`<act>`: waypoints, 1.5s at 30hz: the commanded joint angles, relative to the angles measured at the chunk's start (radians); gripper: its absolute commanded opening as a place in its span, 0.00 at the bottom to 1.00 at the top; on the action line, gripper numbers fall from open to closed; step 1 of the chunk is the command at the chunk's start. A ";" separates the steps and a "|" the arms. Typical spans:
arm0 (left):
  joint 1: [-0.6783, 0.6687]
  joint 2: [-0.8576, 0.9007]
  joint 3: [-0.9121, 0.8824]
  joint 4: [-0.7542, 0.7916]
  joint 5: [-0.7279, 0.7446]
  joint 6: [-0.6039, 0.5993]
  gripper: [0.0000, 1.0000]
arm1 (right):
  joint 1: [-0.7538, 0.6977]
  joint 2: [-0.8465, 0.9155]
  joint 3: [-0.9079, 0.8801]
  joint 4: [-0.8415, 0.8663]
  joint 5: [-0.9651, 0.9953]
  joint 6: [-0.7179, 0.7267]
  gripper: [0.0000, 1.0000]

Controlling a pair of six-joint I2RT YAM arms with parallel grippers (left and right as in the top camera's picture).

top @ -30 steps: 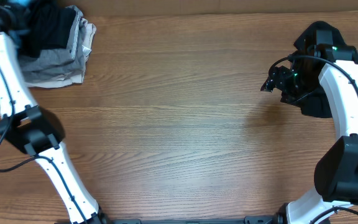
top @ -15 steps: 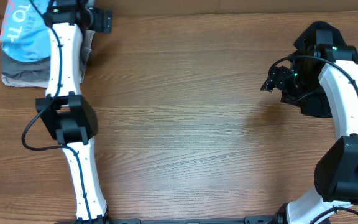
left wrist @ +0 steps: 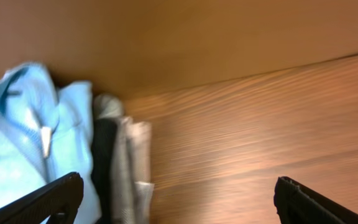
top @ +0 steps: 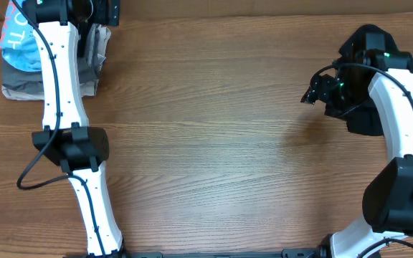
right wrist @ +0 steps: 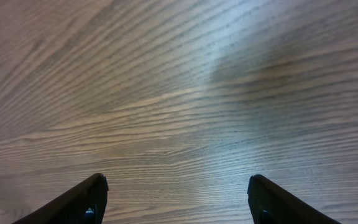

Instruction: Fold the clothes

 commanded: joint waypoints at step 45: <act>-0.078 -0.063 0.019 -0.132 0.094 -0.010 1.00 | 0.173 -1.050 -0.639 0.803 0.056 -0.085 1.00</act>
